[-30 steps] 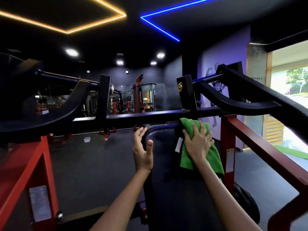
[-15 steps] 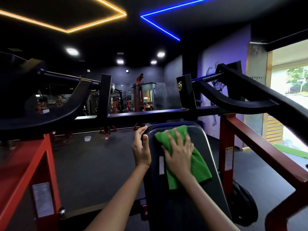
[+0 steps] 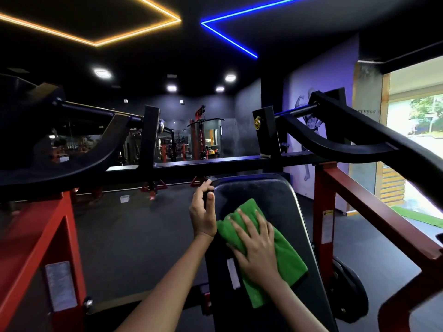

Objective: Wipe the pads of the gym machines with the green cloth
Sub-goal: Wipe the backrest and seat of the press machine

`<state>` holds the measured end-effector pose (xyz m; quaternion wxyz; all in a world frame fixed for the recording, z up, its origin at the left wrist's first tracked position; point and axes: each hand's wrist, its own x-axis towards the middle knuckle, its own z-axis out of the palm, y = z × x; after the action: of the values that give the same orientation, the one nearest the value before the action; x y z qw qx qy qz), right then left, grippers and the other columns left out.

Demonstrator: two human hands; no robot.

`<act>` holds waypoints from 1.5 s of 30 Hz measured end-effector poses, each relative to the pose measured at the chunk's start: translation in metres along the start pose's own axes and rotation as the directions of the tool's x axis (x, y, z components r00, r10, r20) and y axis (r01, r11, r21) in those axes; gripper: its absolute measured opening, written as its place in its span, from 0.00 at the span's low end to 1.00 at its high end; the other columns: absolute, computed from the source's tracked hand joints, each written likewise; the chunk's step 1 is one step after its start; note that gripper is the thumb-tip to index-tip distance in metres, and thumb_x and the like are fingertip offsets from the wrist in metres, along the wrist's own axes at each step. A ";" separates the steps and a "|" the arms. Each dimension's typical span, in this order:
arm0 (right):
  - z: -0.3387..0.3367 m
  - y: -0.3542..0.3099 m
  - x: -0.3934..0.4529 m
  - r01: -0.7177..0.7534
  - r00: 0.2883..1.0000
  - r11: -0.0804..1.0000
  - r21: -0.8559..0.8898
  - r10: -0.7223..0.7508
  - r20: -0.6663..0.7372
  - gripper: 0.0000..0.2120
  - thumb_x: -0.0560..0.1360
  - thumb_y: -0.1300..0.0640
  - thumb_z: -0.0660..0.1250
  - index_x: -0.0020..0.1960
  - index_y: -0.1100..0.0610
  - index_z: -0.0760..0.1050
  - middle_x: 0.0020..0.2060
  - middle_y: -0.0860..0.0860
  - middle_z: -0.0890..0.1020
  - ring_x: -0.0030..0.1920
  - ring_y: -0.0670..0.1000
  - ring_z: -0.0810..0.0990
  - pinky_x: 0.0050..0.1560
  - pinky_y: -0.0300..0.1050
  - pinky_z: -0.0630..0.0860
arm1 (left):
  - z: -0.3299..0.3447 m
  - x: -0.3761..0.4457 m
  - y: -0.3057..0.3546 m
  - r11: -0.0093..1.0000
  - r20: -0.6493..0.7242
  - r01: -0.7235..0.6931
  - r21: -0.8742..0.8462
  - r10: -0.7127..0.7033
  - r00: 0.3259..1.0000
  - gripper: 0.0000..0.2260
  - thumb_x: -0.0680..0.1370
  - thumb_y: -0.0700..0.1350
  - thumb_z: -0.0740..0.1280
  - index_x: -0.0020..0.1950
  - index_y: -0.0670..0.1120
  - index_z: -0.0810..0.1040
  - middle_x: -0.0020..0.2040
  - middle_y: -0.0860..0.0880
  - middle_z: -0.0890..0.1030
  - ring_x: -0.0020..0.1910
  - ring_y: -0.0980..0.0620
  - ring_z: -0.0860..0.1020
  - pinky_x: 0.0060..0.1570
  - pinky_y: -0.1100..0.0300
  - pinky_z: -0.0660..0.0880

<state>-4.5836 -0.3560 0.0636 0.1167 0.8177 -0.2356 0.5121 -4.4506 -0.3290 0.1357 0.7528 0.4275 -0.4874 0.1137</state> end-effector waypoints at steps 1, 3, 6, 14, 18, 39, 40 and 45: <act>-0.003 0.007 -0.015 0.109 0.993 0.994 0.004 -0.109 0.036 0.32 0.70 0.44 0.59 0.74 0.40 0.58 0.72 0.46 0.63 0.70 0.59 0.61 0.65 0.59 0.58 | -0.001 -0.001 0.001 1.000 -0.002 -0.006 0.014 0.006 1.000 0.34 0.72 0.74 0.50 0.50 0.46 0.75 0.59 0.48 0.78 0.58 0.54 0.75 0.56 0.73 0.66; -0.013 0.030 -0.034 0.282 0.956 0.959 -0.019 -0.279 0.095 0.39 0.65 0.46 0.59 0.75 0.39 0.51 0.73 0.45 0.61 0.71 0.58 0.60 0.67 0.57 0.56 | -0.001 -0.002 0.003 0.999 -0.008 -0.028 0.040 0.028 1.000 0.34 0.72 0.74 0.50 0.50 0.44 0.76 0.58 0.49 0.77 0.57 0.54 0.75 0.57 0.73 0.66; -0.016 0.062 -0.026 0.125 0.990 0.991 -0.055 -0.121 0.069 0.39 0.66 0.47 0.58 0.75 0.37 0.51 0.72 0.45 0.62 0.71 0.58 0.58 0.67 0.65 0.61 | 0.002 -0.004 0.004 0.986 0.020 -0.043 0.159 0.041 0.999 0.34 0.74 0.71 0.52 0.50 0.40 0.76 0.59 0.48 0.77 0.58 0.52 0.74 0.58 0.68 0.67; -0.007 0.021 -0.033 0.038 0.998 0.999 -0.007 -0.038 0.041 0.34 0.69 0.46 0.59 0.75 0.41 0.56 0.73 0.47 0.62 0.70 0.60 0.59 0.69 0.60 0.58 | 0.015 -0.011 0.005 0.723 0.212 -0.307 0.619 0.222 0.952 0.18 0.76 0.52 0.58 0.58 0.41 0.73 0.65 0.43 0.74 0.68 0.44 0.68 0.71 0.50 0.56; -0.017 0.061 -0.055 0.109 0.991 0.993 -0.036 -0.105 0.079 0.38 0.67 0.48 0.59 0.75 0.38 0.51 0.73 0.46 0.62 0.72 0.58 0.57 0.70 0.60 0.57 | 0.015 -0.014 0.008 0.610 0.392 -0.465 0.642 0.261 0.882 0.17 0.78 0.49 0.57 0.61 0.42 0.74 0.66 0.44 0.75 0.69 0.45 0.69 0.72 0.53 0.52; -0.018 0.061 -0.028 -0.298 0.953 0.954 -0.015 0.298 0.045 0.30 0.73 0.43 0.56 0.74 0.46 0.59 0.73 0.52 0.63 0.71 0.64 0.59 0.66 0.65 0.58 | 0.014 -0.013 0.012 0.609 0.411 -0.442 0.658 0.201 0.889 0.17 0.78 0.50 0.56 0.59 0.42 0.76 0.63 0.44 0.77 0.67 0.46 0.71 0.71 0.54 0.53; -0.016 0.054 -0.047 -0.158 0.984 0.987 -0.035 0.160 0.073 0.32 0.72 0.45 0.57 0.75 0.43 0.57 0.74 0.50 0.62 0.71 0.62 0.58 0.67 0.64 0.55 | 0.014 -0.013 0.013 0.610 0.407 -0.441 0.658 0.204 0.890 0.17 0.78 0.50 0.56 0.58 0.41 0.76 0.63 0.44 0.77 0.67 0.45 0.72 0.71 0.54 0.53; -0.025 0.073 -0.082 -0.043 0.993 0.999 -0.033 0.046 0.105 0.36 0.68 0.49 0.58 0.75 0.39 0.52 0.75 0.43 0.57 0.73 0.57 0.55 0.69 0.63 0.61 | 0.015 -0.015 0.013 0.611 0.411 -0.439 0.659 0.196 0.890 0.17 0.78 0.50 0.56 0.58 0.41 0.76 0.62 0.44 0.77 0.66 0.45 0.72 0.71 0.53 0.53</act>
<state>-4.6701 -0.3860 -0.0018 0.1052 0.8362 -0.2676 0.4671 -4.4748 -0.3286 0.1324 0.4000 0.6114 -0.5753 0.3677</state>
